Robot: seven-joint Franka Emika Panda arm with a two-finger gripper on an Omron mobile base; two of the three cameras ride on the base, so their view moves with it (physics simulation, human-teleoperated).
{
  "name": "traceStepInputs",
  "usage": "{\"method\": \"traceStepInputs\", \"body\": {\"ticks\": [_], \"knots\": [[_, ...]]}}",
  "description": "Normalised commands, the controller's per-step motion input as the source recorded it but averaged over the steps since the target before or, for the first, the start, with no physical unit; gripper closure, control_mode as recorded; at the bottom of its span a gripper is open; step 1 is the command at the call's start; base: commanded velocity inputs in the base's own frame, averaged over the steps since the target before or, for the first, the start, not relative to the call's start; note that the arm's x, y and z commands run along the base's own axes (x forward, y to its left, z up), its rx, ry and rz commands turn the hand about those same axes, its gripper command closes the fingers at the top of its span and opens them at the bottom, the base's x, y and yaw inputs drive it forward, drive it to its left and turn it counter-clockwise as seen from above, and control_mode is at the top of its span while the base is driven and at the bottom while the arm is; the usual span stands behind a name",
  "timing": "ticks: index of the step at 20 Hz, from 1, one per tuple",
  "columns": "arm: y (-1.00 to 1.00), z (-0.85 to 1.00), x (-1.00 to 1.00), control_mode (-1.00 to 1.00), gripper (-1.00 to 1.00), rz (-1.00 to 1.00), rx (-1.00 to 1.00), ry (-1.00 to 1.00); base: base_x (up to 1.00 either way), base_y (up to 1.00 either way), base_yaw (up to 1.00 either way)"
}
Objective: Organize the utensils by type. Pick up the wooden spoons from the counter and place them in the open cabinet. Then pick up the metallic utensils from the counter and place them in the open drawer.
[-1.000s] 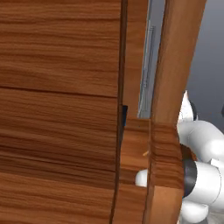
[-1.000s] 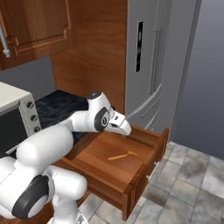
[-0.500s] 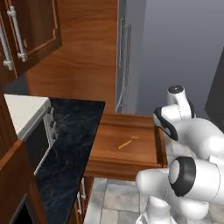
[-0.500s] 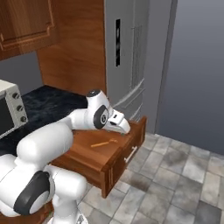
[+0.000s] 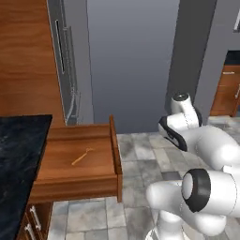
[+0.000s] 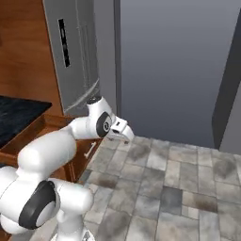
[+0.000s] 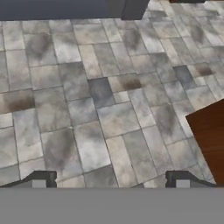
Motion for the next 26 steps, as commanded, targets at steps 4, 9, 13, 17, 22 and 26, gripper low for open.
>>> {"method": "traceStepInputs", "body": {"ticks": [4, 9, 13, 17, 22, 26], "knots": [[0.0, 0.0, 0.0, 1.0, -1.0, 0.0, 0.0, 0.0, 0.05, -0.37, -0.84], [0.0, 0.0, 0.0, 1.0, -1.0, 0.0, 0.0, 0.0, 0.37, -0.34, -0.63], [0.0, 0.0, 0.0, 1.0, -1.0, 0.0, 0.0, 0.0, 0.59, -0.39, -0.4], [0.0, 0.0, 0.0, 1.0, -1.0, 0.0, 0.0, 0.0, 0.8, -0.41, -0.14], [0.0, 0.0, 0.0, 1.0, -1.0, 0.0, 0.0, 0.0, 0.94, -0.42, 0.0], [0.0, 0.0, 0.0, 1.0, -1.0, 0.0, 0.0, 0.0, 0.96, -0.47, 0.0]]}}
